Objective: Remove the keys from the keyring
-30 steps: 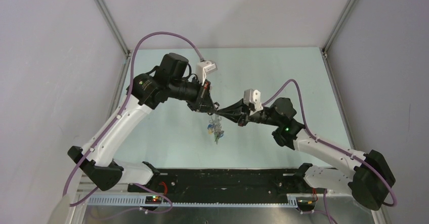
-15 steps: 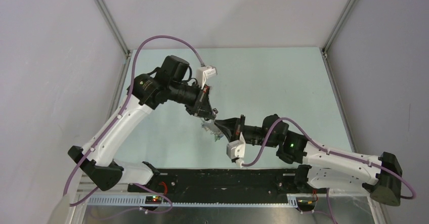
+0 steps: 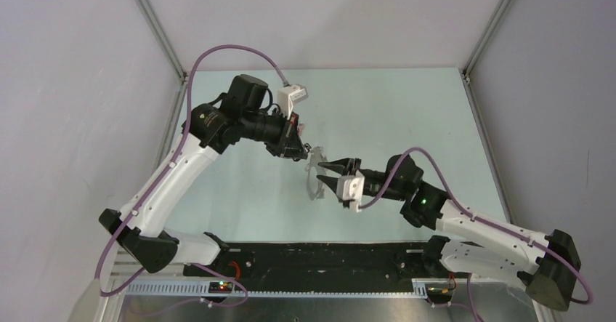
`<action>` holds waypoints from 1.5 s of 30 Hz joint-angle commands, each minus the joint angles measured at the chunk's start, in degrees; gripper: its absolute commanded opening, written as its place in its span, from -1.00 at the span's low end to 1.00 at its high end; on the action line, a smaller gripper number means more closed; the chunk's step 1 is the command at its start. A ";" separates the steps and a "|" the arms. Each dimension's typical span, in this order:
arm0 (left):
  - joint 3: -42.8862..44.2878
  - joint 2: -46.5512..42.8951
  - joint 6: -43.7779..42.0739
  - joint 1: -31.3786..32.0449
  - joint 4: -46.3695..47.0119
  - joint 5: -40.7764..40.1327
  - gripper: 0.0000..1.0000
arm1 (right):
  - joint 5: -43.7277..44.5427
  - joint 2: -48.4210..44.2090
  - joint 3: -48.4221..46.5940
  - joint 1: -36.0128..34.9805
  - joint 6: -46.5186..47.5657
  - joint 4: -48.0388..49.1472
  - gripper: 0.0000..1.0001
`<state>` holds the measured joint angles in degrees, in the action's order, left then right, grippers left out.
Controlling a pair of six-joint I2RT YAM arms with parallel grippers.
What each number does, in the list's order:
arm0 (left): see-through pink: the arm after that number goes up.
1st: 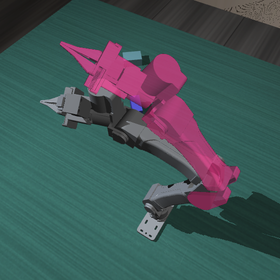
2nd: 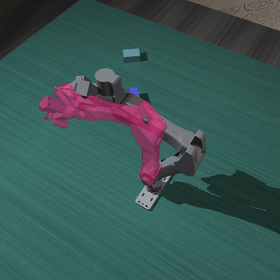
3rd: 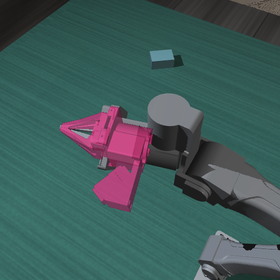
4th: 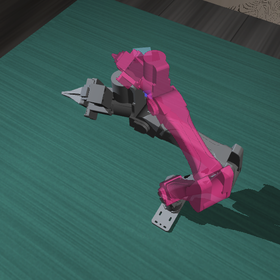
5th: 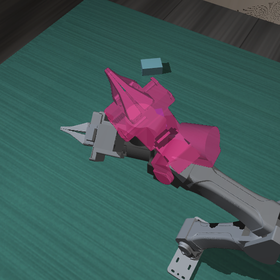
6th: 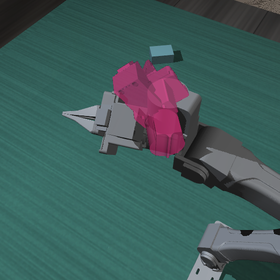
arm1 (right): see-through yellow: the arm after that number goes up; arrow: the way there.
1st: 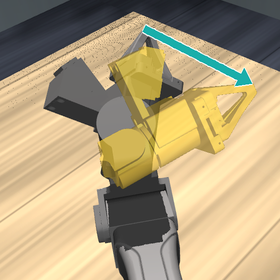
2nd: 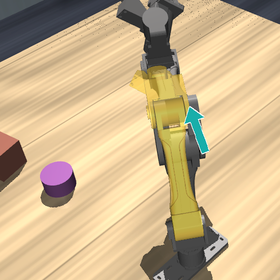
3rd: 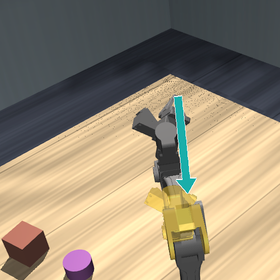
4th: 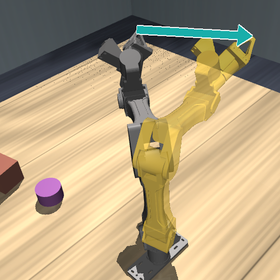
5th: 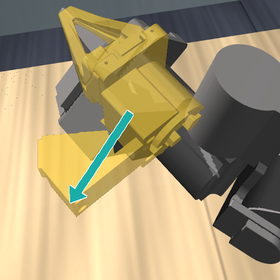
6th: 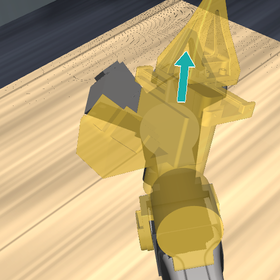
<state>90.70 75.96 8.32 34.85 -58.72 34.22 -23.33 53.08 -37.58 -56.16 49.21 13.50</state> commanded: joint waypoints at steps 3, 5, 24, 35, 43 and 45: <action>0.42 -1.63 -1.40 -0.22 2.91 0.22 -1.00 | -9.25 0.95 -0.30 5.98 -26.01 13.34 -0.20; 0.62 -1.81 -1.31 -0.22 2.91 0.35 -1.00 | -9.98 2.18 -0.30 7.22 -30.86 16.52 -0.20; -0.98 -3.31 0.27 -0.15 5.02 3.89 -1.00 | -10.77 12.57 -3.76 9.06 -46.96 30.61 -0.28; -1.57 -3.48 0.52 -0.14 5.99 4.19 -1.00 | -10.57 13.06 -3.90 9.22 -46.21 30.67 -0.86; -2.23 -3.43 2.36 -2.55 5.98 1.04 -0.99 | -10.59 8.75 -3.88 9.28 -41.26 23.14 -1.00; -2.77 -3.22 2.36 -3.66 5.98 1.39 -1.00 | -10.37 7.30 -3.88 9.19 -38.98 20.70 -1.00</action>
<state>88.79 74.43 9.19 33.36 -55.79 35.46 -33.45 64.25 -39.03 -46.70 5.82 37.52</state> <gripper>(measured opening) 0.017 0.017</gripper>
